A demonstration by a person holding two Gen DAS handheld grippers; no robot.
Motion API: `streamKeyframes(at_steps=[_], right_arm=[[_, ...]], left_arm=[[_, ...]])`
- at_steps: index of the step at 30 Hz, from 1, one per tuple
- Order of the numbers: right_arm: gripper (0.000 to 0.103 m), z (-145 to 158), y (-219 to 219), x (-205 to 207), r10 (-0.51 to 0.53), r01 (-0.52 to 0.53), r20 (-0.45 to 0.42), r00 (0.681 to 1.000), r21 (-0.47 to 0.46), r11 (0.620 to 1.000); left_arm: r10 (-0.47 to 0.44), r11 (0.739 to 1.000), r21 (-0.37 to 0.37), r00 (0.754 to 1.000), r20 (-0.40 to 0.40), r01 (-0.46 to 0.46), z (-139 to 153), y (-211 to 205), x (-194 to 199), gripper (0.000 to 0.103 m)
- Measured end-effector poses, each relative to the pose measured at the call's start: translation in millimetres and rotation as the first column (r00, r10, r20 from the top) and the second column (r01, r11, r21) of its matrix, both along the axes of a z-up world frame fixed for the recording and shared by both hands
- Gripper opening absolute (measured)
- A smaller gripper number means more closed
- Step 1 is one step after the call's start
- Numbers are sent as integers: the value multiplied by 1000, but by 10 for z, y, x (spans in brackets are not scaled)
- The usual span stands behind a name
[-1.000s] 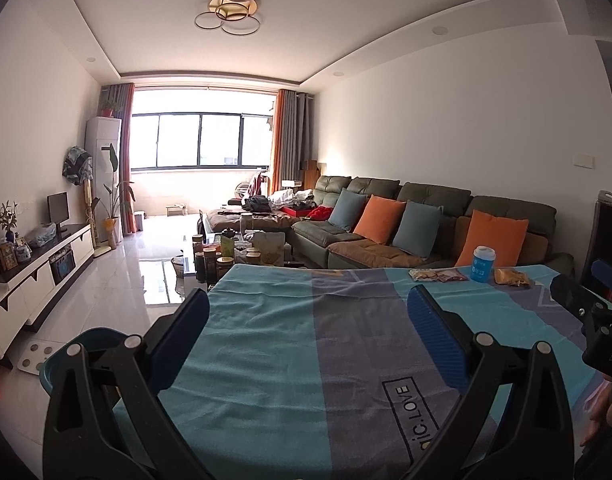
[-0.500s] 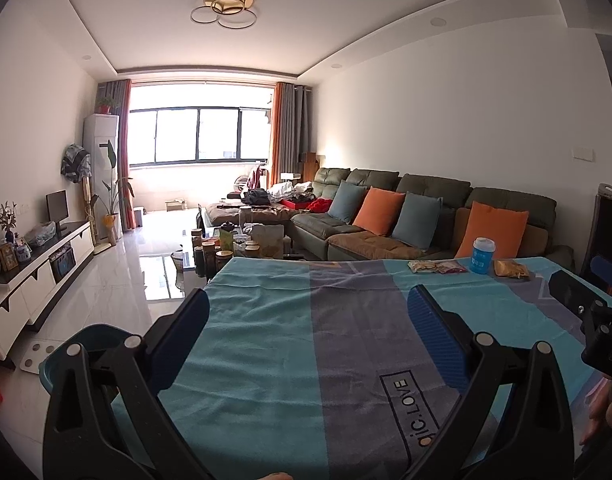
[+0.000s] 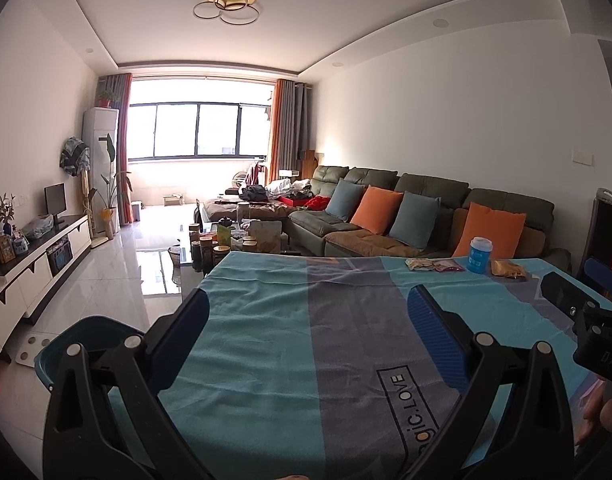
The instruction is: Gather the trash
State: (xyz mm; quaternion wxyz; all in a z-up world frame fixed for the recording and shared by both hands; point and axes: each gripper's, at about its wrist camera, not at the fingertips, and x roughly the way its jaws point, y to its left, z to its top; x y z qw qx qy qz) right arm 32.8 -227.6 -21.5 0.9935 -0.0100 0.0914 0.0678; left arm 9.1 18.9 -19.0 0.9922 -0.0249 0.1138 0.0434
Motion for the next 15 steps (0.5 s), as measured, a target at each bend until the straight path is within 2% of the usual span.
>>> streamKeyframes(at_steps=[12, 15], right_arm=[[96, -26, 44, 23, 0, 0, -11, 1000, -9, 1000], [96, -34, 34, 22, -2, 2, -14, 1000, -6, 1000]], left_arm=[[-27, 999, -20, 1000, 7, 27, -32, -28, -27, 98], [-9, 1000, -12, 1000, 4, 9, -56, -30, -14, 98]])
